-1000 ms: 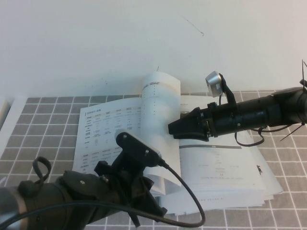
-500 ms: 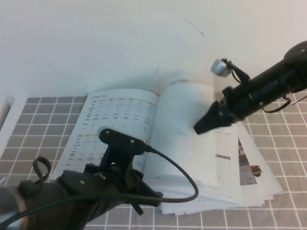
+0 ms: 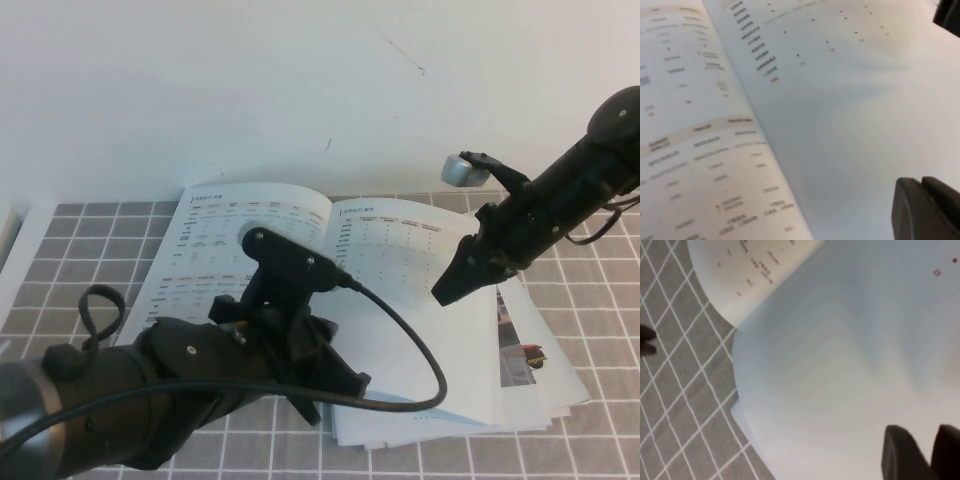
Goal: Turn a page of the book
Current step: Open the closed book
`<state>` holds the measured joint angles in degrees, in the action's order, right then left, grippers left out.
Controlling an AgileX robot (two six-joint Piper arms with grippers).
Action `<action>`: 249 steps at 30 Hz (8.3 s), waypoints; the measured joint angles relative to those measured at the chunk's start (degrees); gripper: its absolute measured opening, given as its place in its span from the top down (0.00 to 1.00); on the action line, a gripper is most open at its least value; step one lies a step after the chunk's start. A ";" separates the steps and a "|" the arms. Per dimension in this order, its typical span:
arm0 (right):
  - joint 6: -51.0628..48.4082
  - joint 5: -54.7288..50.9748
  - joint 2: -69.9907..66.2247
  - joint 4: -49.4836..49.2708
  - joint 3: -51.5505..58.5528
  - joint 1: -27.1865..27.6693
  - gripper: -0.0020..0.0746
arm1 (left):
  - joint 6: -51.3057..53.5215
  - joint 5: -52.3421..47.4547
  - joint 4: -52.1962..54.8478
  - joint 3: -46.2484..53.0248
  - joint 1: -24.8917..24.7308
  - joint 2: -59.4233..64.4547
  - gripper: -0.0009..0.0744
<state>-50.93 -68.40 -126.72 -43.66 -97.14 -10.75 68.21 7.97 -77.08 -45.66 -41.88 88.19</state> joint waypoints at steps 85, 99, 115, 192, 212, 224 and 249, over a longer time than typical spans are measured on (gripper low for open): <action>18.55 4.37 0.00 30.41 0.00 3.83 0.98 | -26.82 -30.42 20.02 -15.73 29.03 18.29 0.99; 20.44 -0.08 -3.17 30.68 -0.14 3.96 0.98 | -33.79 -31.70 31.28 -16.21 32.55 18.01 0.99; 16.73 -0.46 -2.05 18.08 -0.30 3.99 0.98 | -35.92 -36.97 31.66 -16.21 26.75 18.01 0.99; 31.73 2.32 -4.51 18.03 -5.79 -2.15 0.44 | -36.20 -40.21 18.76 -23.74 28.51 25.70 0.99; 22.27 4.40 -4.65 0.59 -5.79 -2.15 0.44 | -28.01 -42.17 10.73 -23.74 28.60 29.25 0.99; 28.20 5.72 -4.65 16.34 -5.79 -2.15 0.44 | -25.08 -42.95 8.44 -23.74 28.60 29.65 0.99; 20.38 6.20 -7.84 -5.38 -6.02 -1.60 0.44 | -23.71 -42.95 8.33 -23.74 28.60 29.65 0.99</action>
<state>-30.55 -62.20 -134.56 -49.04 -103.16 -12.35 44.51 -34.99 -68.74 -69.40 -13.28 117.84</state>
